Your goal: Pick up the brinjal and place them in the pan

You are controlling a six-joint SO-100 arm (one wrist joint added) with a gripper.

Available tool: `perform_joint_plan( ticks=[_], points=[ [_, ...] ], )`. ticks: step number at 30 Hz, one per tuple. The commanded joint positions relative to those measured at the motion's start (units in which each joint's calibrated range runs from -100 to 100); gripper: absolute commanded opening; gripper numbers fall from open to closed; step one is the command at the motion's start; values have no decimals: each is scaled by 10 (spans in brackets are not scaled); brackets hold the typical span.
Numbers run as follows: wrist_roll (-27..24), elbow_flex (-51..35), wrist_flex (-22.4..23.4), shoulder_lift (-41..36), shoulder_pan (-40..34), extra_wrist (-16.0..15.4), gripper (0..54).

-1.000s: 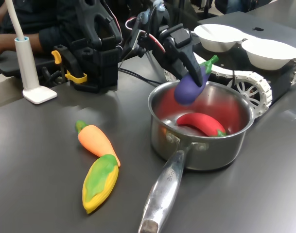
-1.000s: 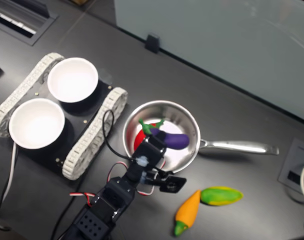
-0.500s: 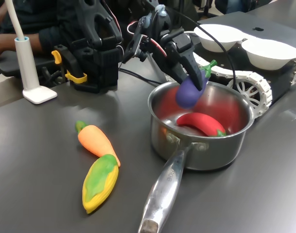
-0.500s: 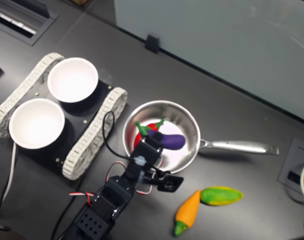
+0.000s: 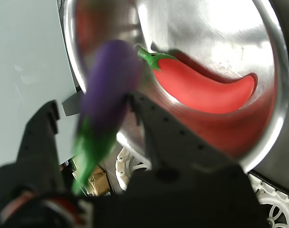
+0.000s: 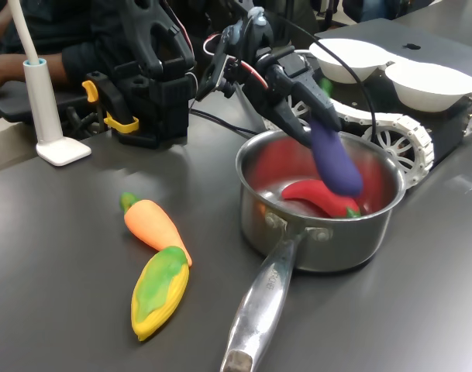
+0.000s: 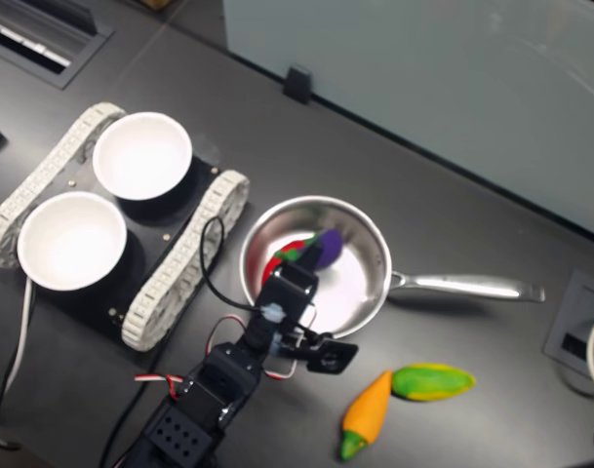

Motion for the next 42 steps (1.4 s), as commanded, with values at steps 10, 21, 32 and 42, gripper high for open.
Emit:
perform_joint_plan(
  ticks=[10,21,32,42],
  points=[
    [-9,-37,25,-81,-17,5,407],
    [-16,-9,15,-145,-15,5,387],
    [-19,52,-22,-232,8,4,126],
    [-15,87,12,-315,-22,4,17]
  ],
)
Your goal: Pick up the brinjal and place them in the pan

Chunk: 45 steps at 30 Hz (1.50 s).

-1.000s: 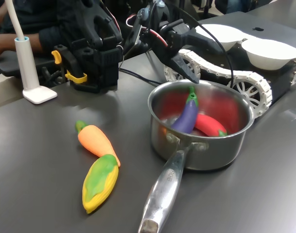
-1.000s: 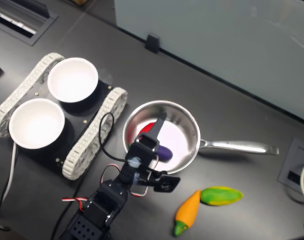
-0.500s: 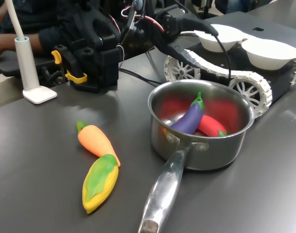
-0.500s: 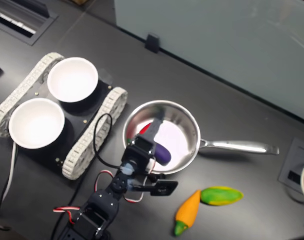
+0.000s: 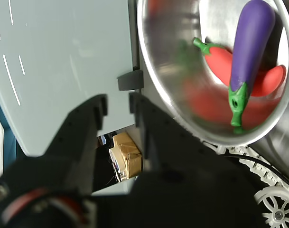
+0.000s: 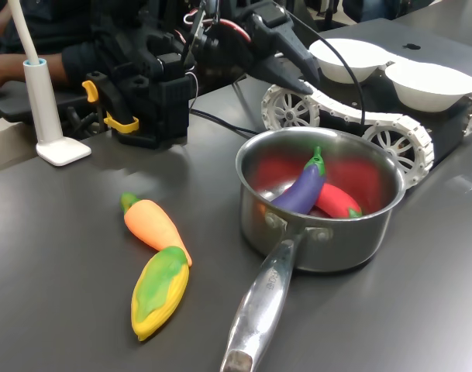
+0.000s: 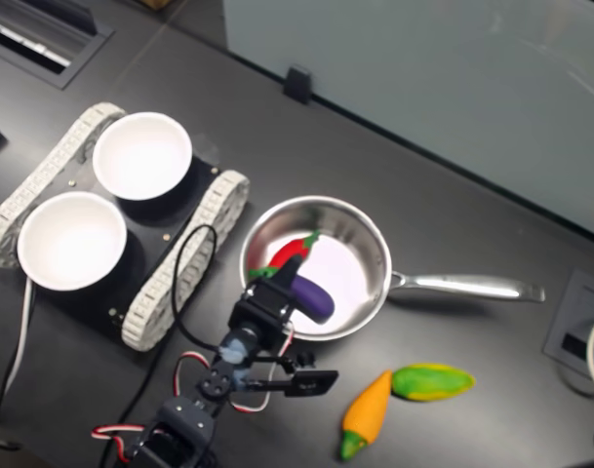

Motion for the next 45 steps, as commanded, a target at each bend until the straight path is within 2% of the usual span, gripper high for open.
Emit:
perform_joint_plan(
  ticks=[1,7,23,38,45],
  points=[
    [3,-4,2,-49,-11,4,12],
    [-5,15,22,-80,-18,4,0],
    [-7,41,148,-200,-27,0,0],
    [3,55,257,-204,-2,-2,0],
    [-1,74,283,-204,9,-2,0]
  ],
)
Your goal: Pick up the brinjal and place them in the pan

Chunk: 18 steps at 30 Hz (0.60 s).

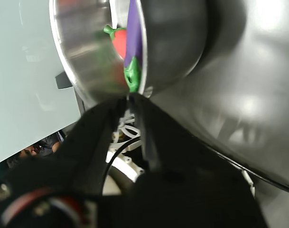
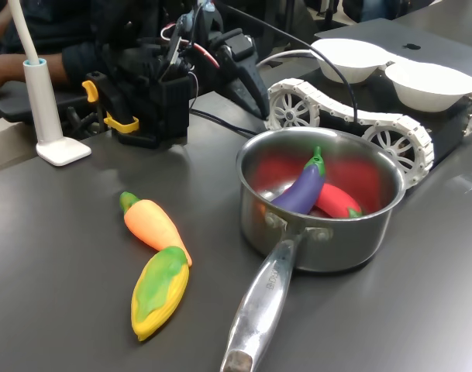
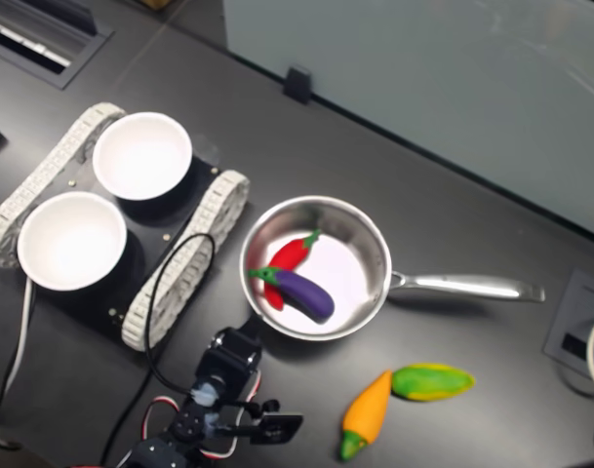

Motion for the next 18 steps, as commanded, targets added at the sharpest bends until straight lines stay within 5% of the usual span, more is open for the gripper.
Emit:
perform_joint_plan(
  ticks=[1,18],
  points=[
    [0,3,14,-7,12,-2,0],
    [0,91,24,-7,23,-2,0]
  ],
)
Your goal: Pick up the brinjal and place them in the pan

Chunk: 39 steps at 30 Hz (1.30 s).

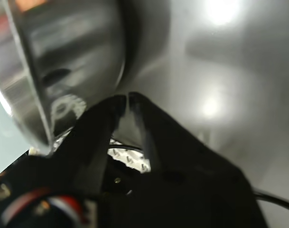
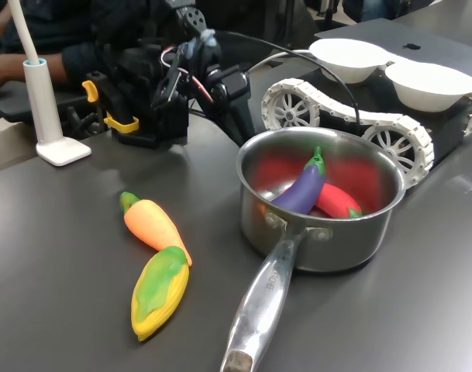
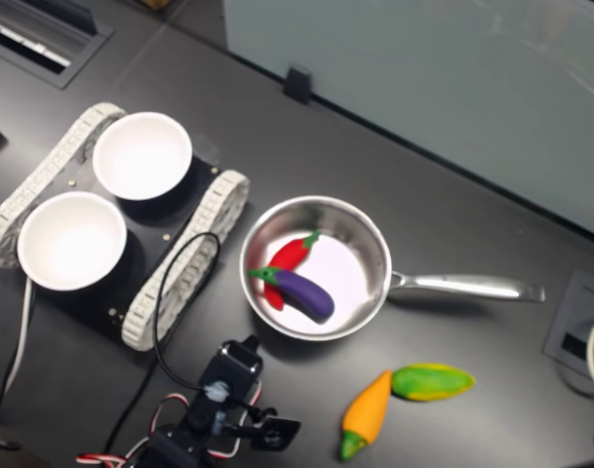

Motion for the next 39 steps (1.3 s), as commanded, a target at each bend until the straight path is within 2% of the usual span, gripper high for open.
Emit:
perform_joint_plan(
  ticks=[1,7,39],
  points=[
    [0,1,-10,-7,12,-2,0],
    [2,35,-36,-7,14,-2,0],
    [4,35,-35,-7,18,-9,1]
  ],
)
